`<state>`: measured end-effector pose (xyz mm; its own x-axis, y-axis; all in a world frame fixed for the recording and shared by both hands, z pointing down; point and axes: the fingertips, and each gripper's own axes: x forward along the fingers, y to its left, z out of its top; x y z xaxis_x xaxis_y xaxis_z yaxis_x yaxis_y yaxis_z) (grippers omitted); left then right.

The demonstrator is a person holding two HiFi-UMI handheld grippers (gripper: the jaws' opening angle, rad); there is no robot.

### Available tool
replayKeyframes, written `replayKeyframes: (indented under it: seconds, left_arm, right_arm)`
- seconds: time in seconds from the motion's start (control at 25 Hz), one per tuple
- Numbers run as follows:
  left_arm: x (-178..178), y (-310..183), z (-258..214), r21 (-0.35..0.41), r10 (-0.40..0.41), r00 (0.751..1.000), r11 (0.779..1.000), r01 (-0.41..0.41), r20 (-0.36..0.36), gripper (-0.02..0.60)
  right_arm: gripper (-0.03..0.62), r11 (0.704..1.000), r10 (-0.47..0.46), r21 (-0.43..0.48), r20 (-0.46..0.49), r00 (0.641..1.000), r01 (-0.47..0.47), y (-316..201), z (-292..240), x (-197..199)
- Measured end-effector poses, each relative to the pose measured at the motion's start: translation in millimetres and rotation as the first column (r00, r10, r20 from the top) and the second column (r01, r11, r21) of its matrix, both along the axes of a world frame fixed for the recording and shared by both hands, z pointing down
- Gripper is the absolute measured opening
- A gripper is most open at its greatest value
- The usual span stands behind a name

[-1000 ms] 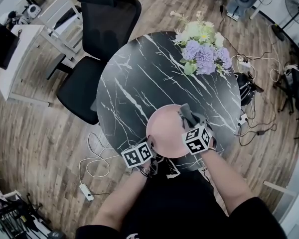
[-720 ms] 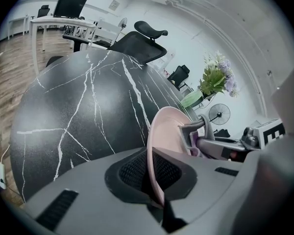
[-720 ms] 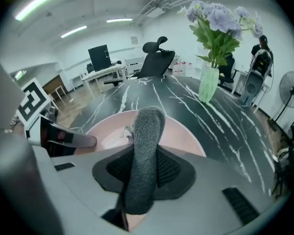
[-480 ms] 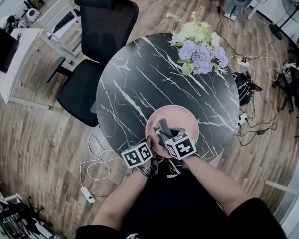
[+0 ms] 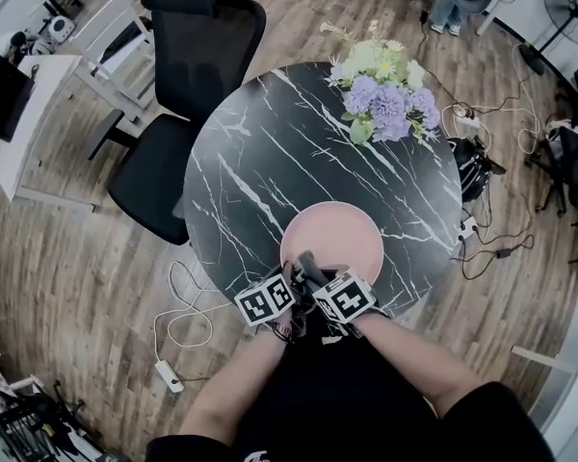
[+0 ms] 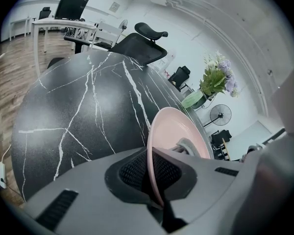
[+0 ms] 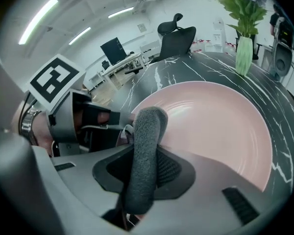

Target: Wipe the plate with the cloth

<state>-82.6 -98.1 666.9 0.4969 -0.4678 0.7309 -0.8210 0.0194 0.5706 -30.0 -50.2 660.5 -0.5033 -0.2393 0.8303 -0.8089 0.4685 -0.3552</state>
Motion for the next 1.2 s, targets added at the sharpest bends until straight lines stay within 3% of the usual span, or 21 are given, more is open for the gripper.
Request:
replayKeyframes:
  seconds: [0.32, 0.64, 0.88, 1.2]
  left_arm:
    - [-1, 1, -1, 0.004, -0.008, 1.0, 1.0, 0.008, 0.004, 0.029]
    - [-1, 1, -2, 0.009, -0.007, 1.0, 1.0, 0.007, 0.016, 0.029]
    - [-1, 1, -2, 0.016, 0.003, 1.0, 1.0, -0.003, 0.029, 0.029]
    - [0, 0, -2, 0.027, 0.035, 0.998, 0.999, -0.036, 0.042, 0.031]
  right_arm:
    - [0.11, 0.984, -0.175, 0.006, -0.127, 0.976, 0.177, 23, -4, 28]
    - [0.11, 0.972, -0.214, 0.035, -0.269, 0.939, 0.232, 18, -3, 81]
    - [0.11, 0.947, -0.245, 0.088, -0.421, 0.873, 0.308, -2, 0, 109]
    - [0.11, 0.922, -0.234, 0.143, -0.536, 0.811, 0.36, -36, 0, 131]
